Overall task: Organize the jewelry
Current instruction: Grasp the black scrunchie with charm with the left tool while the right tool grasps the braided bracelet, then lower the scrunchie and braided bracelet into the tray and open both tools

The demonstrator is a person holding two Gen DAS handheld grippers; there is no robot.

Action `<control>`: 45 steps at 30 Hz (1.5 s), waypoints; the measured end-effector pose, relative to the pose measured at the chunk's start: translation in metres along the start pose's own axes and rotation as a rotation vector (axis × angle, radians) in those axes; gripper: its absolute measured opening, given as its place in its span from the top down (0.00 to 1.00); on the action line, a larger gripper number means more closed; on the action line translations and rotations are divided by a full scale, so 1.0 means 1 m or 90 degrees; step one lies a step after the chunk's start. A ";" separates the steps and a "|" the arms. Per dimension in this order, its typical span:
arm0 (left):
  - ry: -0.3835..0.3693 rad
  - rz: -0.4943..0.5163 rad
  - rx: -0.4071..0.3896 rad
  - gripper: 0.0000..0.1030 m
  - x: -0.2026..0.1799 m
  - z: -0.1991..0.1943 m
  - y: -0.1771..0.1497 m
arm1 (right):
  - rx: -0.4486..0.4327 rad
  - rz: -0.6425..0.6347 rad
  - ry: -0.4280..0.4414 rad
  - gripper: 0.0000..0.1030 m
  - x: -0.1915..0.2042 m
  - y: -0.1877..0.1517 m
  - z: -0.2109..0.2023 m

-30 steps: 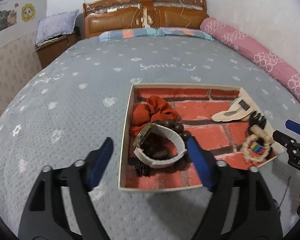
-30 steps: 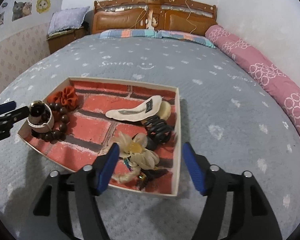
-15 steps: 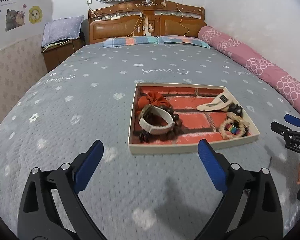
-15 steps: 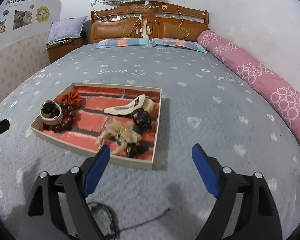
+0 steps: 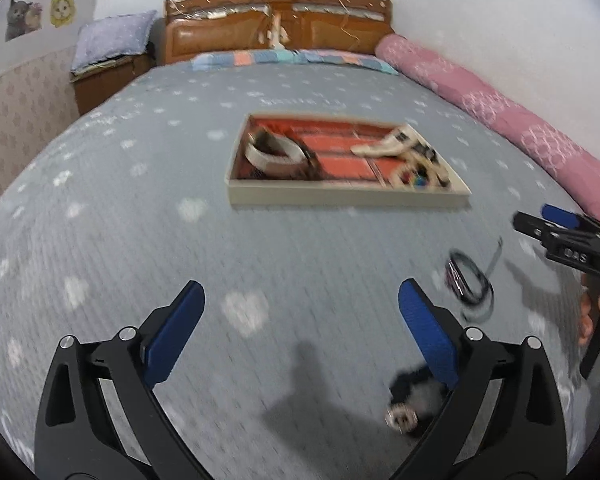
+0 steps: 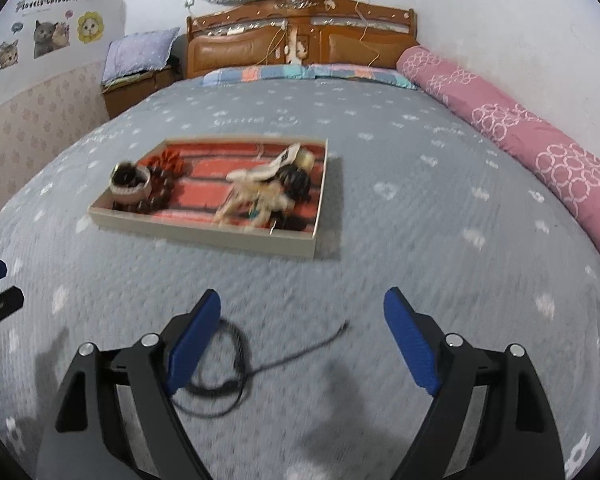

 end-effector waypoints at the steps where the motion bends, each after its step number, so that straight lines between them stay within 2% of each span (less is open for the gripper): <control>1: -0.005 0.003 0.007 0.08 -0.003 0.000 -0.005 | 0.006 -0.003 0.000 0.20 0.001 -0.004 0.002; 5: -0.036 0.007 0.038 0.09 -0.016 0.003 -0.027 | 0.034 -0.004 0.009 0.21 0.007 -0.018 0.011; 9: -0.027 0.048 0.065 0.09 -0.032 0.012 -0.047 | 0.051 -0.025 -0.001 0.21 0.014 -0.027 0.020; 12: -0.035 0.071 0.090 0.20 -0.041 0.021 -0.055 | 0.068 -0.034 -0.005 0.23 0.018 -0.031 0.029; 15: -0.035 0.091 0.110 0.34 -0.047 0.029 -0.061 | 0.086 -0.042 -0.011 0.30 0.021 -0.036 0.039; 18: -0.046 0.081 0.113 0.43 -0.047 0.032 -0.061 | 0.098 -0.051 -0.012 0.36 0.024 -0.040 0.046; 20: -0.055 0.076 0.113 0.59 -0.047 0.033 -0.061 | 0.099 -0.054 -0.008 0.44 0.027 -0.040 0.046; 23: -0.060 0.078 0.112 0.77 -0.049 0.034 -0.060 | 0.101 -0.066 0.000 0.58 0.033 -0.040 0.046; 25: -0.062 0.076 0.113 0.84 -0.049 0.034 -0.059 | 0.102 -0.066 0.009 0.65 0.035 -0.040 0.046; 28: -0.068 0.071 0.115 0.85 -0.047 0.035 -0.057 | 0.102 -0.068 0.018 0.78 0.038 -0.039 0.046; 31: -0.064 0.070 0.114 0.91 -0.045 0.035 -0.054 | 0.101 -0.081 0.012 0.90 0.042 -0.037 0.045; 37: -0.051 0.060 0.098 0.91 -0.034 0.037 -0.033 | 0.078 -0.088 0.001 0.91 0.040 -0.028 0.038; 45: -0.017 0.048 0.043 0.91 -0.012 0.037 0.026 | 0.022 -0.106 -0.026 0.91 0.039 0.011 0.021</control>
Point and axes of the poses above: each gripper's, at about its wrist camera, not at the fingertips, and z roughly the way its jaws point, x to its left, y to its top, the point moved 2 cm from there along z, roughly the way its jaws point, and after that the axes turned 2 degrees about z, right-handed, at the moved point
